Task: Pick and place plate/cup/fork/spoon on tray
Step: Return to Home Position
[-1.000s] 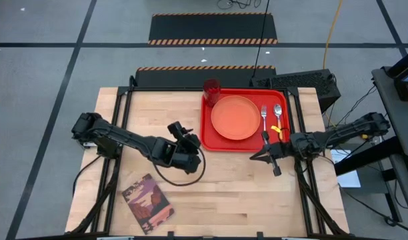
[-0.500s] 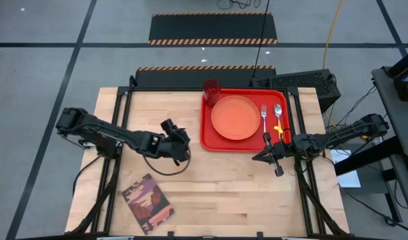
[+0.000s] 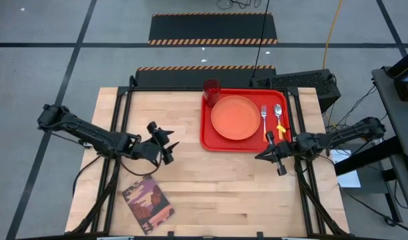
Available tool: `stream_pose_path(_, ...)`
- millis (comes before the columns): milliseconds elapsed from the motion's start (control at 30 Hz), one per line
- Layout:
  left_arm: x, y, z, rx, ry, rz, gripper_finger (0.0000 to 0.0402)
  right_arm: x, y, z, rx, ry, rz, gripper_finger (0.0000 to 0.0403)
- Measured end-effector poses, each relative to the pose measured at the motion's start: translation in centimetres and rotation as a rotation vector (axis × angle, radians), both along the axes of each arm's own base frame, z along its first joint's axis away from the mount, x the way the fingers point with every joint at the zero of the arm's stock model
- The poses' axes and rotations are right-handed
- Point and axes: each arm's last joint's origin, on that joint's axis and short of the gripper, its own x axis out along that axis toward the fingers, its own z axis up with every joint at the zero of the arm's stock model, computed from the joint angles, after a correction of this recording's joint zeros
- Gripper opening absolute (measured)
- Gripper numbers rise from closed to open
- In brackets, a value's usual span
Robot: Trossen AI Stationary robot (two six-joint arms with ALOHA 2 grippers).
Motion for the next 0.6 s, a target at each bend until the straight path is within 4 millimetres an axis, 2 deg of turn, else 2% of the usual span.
stream_pose_path(200, -1.8, -0.4, -1.4, 0.009, -0.044, -0.06, 0.0242, -0.6, -0.2, 0.4, -0.01, -0.039, -0.003, 0.0)
stream_pose_path(300, -2.8, -0.5, -2.4, 0.018, -0.11, -0.109, 0.0223, -0.7, -0.3, 0.2, -0.002, -0.017, -0.036, 0.0)
stream_pose_path(400, -3.9, -0.4, -3.4, 0.001, -0.194, -0.162, 0.0181, -0.7, -0.4, -0.1, 0.004, 0.011, -0.088, 0.0)
stream_pose_path(600, -6.2, 0.2, -5.0, -0.04, -0.286, -0.237, 0.0075, -0.7, -0.5, -0.2, 0.0, 0.02, -0.107, 0.0)
